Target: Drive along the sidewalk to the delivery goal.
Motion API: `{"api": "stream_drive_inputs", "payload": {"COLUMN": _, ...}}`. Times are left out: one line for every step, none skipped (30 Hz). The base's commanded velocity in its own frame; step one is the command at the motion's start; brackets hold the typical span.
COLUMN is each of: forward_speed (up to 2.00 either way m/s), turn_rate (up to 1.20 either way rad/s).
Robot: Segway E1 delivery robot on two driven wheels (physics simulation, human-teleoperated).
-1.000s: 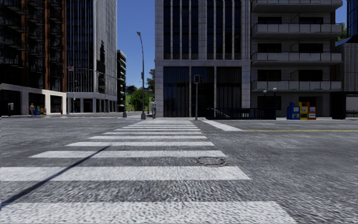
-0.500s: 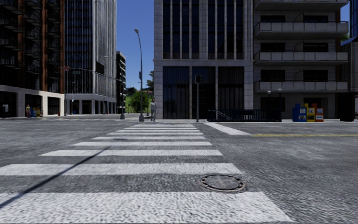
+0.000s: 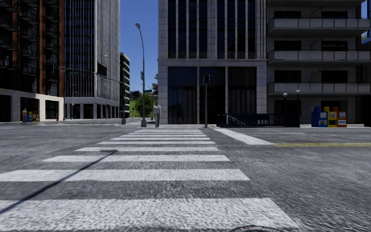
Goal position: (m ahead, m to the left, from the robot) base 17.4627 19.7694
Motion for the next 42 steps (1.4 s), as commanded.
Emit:
{"api": "stream_drive_inputs", "payload": {"forward_speed": 2.0, "turn_rate": 0.0}}
{"api": "stream_drive_inputs", "payload": {"forward_speed": 2.0, "turn_rate": 0.0}}
{"api": "stream_drive_inputs", "payload": {"forward_speed": 2.0, "turn_rate": 0.0}}
{"api": "stream_drive_inputs", "payload": {"forward_speed": 2.0, "turn_rate": 0.0}}
{"api": "stream_drive_inputs", "payload": {"forward_speed": 2.0, "turn_rate": 0.0}}
{"api": "stream_drive_inputs", "payload": {"forward_speed": 2.0, "turn_rate": 0.0}}
{"api": "stream_drive_inputs", "payload": {"forward_speed": 2.0, "turn_rate": 0.0}}
{"api": "stream_drive_inputs", "payload": {"forward_speed": 2.0, "turn_rate": 0.0}}
{"api": "stream_drive_inputs", "payload": {"forward_speed": 2.0, "turn_rate": 0.0}}
{"api": "stream_drive_inputs", "payload": {"forward_speed": 2.0, "turn_rate": 0.0}}
{"api": "stream_drive_inputs", "payload": {"forward_speed": 2.0, "turn_rate": 0.0}}
{"api": "stream_drive_inputs", "payload": {"forward_speed": 2.0, "turn_rate": 0.0}}
{"api": "stream_drive_inputs", "payload": {"forward_speed": 2.0, "turn_rate": 0.0}}
{"api": "stream_drive_inputs", "payload": {"forward_speed": 2.0, "turn_rate": 0.0}}
{"api": "stream_drive_inputs", "payload": {"forward_speed": 2.0, "turn_rate": 0.0}}
{"api": "stream_drive_inputs", "payload": {"forward_speed": 2.0, "turn_rate": 0.0}}
{"api": "stream_drive_inputs", "payload": {"forward_speed": 2.0, "turn_rate": 0.0}}
{"api": "stream_drive_inputs", "payload": {"forward_speed": 2.0, "turn_rate": 0.0}}
{"api": "stream_drive_inputs", "payload": {"forward_speed": 2.0, "turn_rate": 0.0}}
{"api": "stream_drive_inputs", "payload": {"forward_speed": 2.0, "turn_rate": 0.0}}
{"api": "stream_drive_inputs", "payload": {"forward_speed": 2.0, "turn_rate": 0.0}}
{"api": "stream_drive_inputs", "payload": {"forward_speed": 2.0, "turn_rate": 0.0}}
{"api": "stream_drive_inputs", "payload": {"forward_speed": 2.0, "turn_rate": 0.0}}
{"api": "stream_drive_inputs", "payload": {"forward_speed": 2.0, "turn_rate": 0.0}}
{"api": "stream_drive_inputs", "payload": {"forward_speed": 2.0, "turn_rate": 0.0}}
{"api": "stream_drive_inputs", "payload": {"forward_speed": 2.0, "turn_rate": 0.0}}
{"api": "stream_drive_inputs", "payload": {"forward_speed": 2.0, "turn_rate": 0.0}}
{"api": "stream_drive_inputs", "payload": {"forward_speed": 2.0, "turn_rate": 0.0}}
{"api": "stream_drive_inputs", "payload": {"forward_speed": 2.0, "turn_rate": 0.0}}
{"api": "stream_drive_inputs", "payload": {"forward_speed": 2.0, "turn_rate": 0.0}}
{"api": "stream_drive_inputs", "payload": {"forward_speed": 2.0, "turn_rate": 0.0}}
{"api": "stream_drive_inputs", "payload": {"forward_speed": 2.0, "turn_rate": 0.0}}
{"api": "stream_drive_inputs", "payload": {"forward_speed": 2.0, "turn_rate": 0.0}}
{"api": "stream_drive_inputs", "payload": {"forward_speed": 2.0, "turn_rate": 0.0}}
{"api": "stream_drive_inputs", "payload": {"forward_speed": 2.0, "turn_rate": 0.0}}
{"api": "stream_drive_inputs", "payload": {"forward_speed": 2.0, "turn_rate": 0.0}}
{"api": "stream_drive_inputs", "payload": {"forward_speed": 2.0, "turn_rate": 0.0}}
{"api": "stream_drive_inputs", "payload": {"forward_speed": 2.0, "turn_rate": 0.0}}
{"api": "stream_drive_inputs", "payload": {"forward_speed": 2.0, "turn_rate": 0.0}}
{"api": "stream_drive_inputs", "payload": {"forward_speed": 2.0, "turn_rate": 0.0}}
{"api": "stream_drive_inputs", "payload": {"forward_speed": 2.0, "turn_rate": 0.0}}
{"api": "stream_drive_inputs", "payload": {"forward_speed": 2.0, "turn_rate": 0.0}}
